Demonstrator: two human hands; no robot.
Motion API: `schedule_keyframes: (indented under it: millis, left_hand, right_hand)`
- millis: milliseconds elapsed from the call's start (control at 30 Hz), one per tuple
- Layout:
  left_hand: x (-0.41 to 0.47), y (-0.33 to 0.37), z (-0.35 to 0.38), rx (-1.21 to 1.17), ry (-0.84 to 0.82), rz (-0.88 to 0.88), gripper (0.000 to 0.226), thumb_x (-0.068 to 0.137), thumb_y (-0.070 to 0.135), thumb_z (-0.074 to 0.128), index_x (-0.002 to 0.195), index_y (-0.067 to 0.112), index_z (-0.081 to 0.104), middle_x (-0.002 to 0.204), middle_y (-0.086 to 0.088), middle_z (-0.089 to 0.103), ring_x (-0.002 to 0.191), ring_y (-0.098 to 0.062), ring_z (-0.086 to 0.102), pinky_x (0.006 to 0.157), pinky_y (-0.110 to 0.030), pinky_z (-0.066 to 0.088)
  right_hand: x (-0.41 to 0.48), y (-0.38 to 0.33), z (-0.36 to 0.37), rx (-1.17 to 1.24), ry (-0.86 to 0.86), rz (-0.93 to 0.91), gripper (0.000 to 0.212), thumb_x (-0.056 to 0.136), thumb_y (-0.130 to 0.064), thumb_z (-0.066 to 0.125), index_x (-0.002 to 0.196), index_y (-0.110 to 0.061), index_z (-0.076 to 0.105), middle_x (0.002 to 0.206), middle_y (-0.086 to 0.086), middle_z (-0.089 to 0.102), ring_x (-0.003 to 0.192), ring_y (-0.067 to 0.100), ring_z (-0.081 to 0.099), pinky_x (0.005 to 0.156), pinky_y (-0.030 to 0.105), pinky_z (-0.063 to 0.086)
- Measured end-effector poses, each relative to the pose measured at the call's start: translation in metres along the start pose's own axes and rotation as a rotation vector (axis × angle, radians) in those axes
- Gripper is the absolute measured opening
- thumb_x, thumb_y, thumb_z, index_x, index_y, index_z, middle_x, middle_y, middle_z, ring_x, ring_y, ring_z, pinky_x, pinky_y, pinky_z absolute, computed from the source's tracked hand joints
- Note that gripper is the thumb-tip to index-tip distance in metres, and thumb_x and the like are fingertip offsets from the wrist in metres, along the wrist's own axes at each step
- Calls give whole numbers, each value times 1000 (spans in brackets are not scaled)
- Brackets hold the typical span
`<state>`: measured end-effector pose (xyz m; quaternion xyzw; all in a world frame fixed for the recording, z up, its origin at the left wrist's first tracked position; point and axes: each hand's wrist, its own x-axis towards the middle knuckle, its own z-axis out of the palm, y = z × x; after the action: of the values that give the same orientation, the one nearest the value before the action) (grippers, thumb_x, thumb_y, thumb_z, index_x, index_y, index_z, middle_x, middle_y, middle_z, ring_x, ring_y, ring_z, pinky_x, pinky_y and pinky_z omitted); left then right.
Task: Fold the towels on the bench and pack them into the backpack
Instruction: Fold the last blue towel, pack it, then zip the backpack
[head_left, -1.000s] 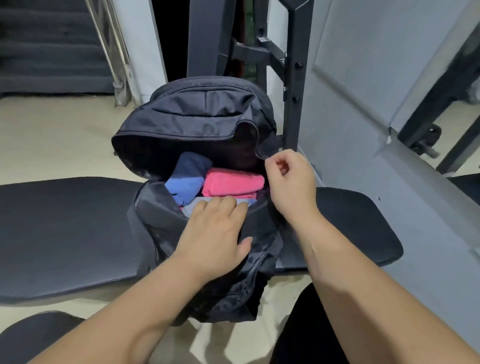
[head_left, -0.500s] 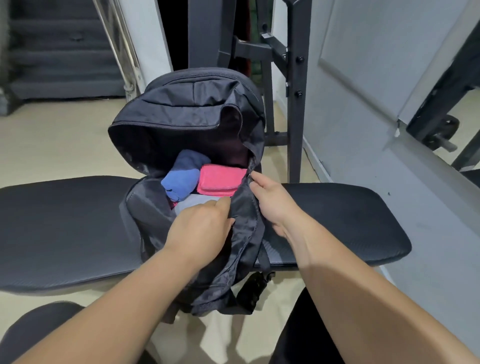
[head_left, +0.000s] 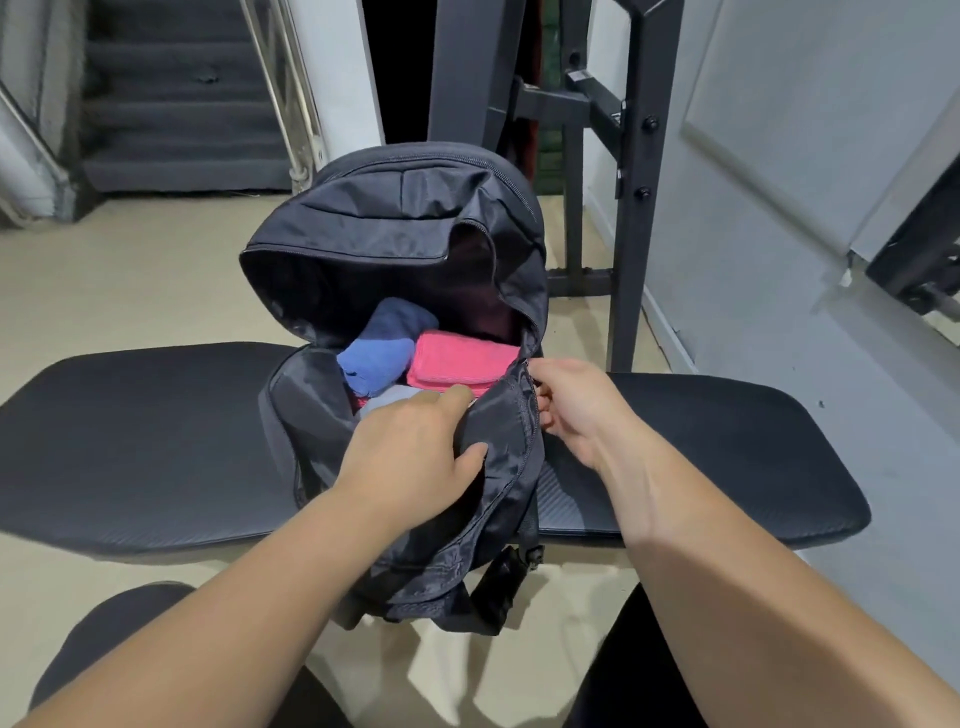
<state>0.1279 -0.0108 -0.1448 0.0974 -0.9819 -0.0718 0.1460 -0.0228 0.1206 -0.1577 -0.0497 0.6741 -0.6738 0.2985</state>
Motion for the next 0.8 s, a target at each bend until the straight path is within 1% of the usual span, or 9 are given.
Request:
schedule_keyframes:
  millis: [100,167,267,333,400,500,567,667,800]
  left_hand:
    - [4,6,-3,5,28,27,58,83,63,41,119,23,60,96,2,65,87,-25,64,69,-40,53]
    - [8,13,-6,6,61,47,58,82,63,42,117,21,62,93,2,64,84,-25,63,68,-39,52]
    - [16,25,-11,-15,70,72,58,83,63,44,118,20,63,94,1,64,86,-26,63,69,-41,53]
    - [22,33,-12,-19,53,86,59,84,63,43,119,20,62,97,1,65,91,-26,63,73,-42,53]
    - [30,40,-13,-37,66,99,52,87,57,54,121,19,63,99,-1,65,93,-27,63,75,-43,53]
    - [42,50,-16,-51,121,116,37,88,44,67,113,17,67,94,-1,64,90,-26,62,72,-44,53]
    - [52,57,-20,-22,130,124,32,89,44,66,109,19,67,93,1,62,91,-24,60,72,-41,50]
    - [67,67,-19,43,82,114,24,90,43,64,103,23,65,92,4,55,92,-21,58,66,-32,38]
    - [85,75,-16,127,-5,77,14,89,33,63,97,22,67,94,1,61,87,-24,63,63,-34,44]
  right_hand:
    - [-1,-2,-9,-16,18,27,23,91,-10,54,69,-18,51,59,-4,45,50,7,36,51,24,26]
    - [-3,-4,-13,-81,26,22,18,92,-11,54,75,-16,53,59,-4,45,51,7,37,51,23,29]
    - [-7,-8,-19,-228,32,1,11,94,-15,54,84,-14,56,60,-3,46,53,9,39,51,24,31]
    - [-10,-12,-23,-293,35,-30,14,95,-14,52,83,-14,58,64,-1,48,55,9,41,51,23,32]
    - [-14,-21,-28,-342,43,-80,17,96,-14,52,82,-14,61,66,-1,51,58,10,44,52,20,35]
    - [-21,-35,-36,-356,41,-128,17,98,-13,54,85,-10,65,63,-2,52,57,9,46,51,19,39]
    - [-26,-42,-38,-344,12,-143,16,98,-13,57,86,-6,67,61,-2,51,53,8,45,48,18,38]
    - [-30,-45,-37,-315,-35,-155,21,98,-15,60,78,-7,66,58,-2,53,52,6,46,49,19,38]
    - [-29,-40,-39,-292,-66,-128,21,97,-18,60,79,-9,66,63,0,55,55,7,47,52,20,39]
